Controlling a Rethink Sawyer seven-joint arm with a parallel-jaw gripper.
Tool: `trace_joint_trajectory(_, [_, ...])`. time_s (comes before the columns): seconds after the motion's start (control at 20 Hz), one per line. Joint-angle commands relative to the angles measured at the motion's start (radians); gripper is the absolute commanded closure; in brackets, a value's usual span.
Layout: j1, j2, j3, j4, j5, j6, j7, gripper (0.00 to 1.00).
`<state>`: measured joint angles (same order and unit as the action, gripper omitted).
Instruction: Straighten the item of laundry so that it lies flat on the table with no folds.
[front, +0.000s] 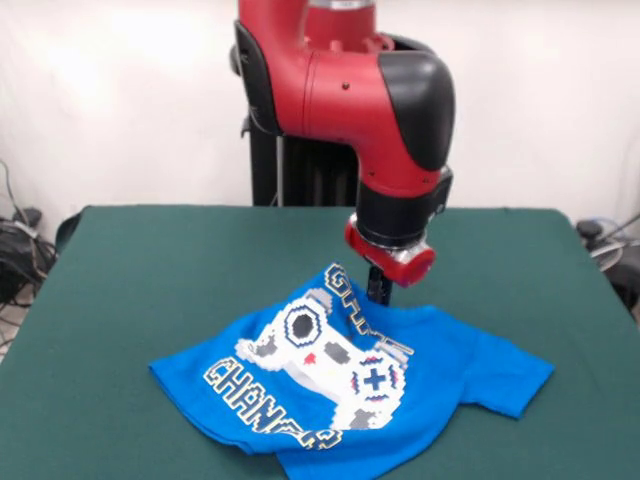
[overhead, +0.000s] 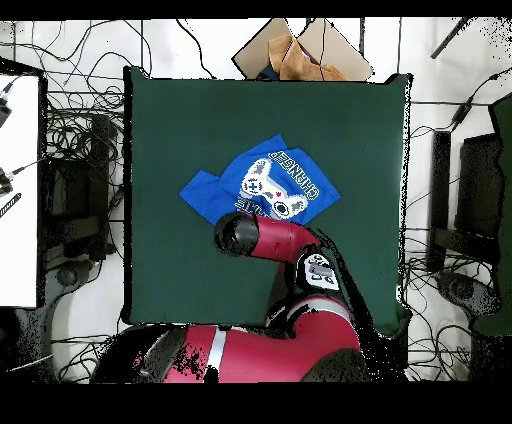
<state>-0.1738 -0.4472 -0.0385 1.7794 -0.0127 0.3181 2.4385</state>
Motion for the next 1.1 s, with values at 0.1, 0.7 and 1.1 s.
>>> trace_joint_trajectory(0.1, [0.002,-0.063,0.055,-0.035,-0.219,0.004,-0.186,1.00])
trace_joint_trajectory(0.7, [-0.023,-0.143,0.194,-0.061,-0.044,0.361,-0.023,1.00])
trace_joint_trajectory(1.1, [-0.018,-0.075,0.162,-0.118,-0.091,0.093,0.050,1.00])
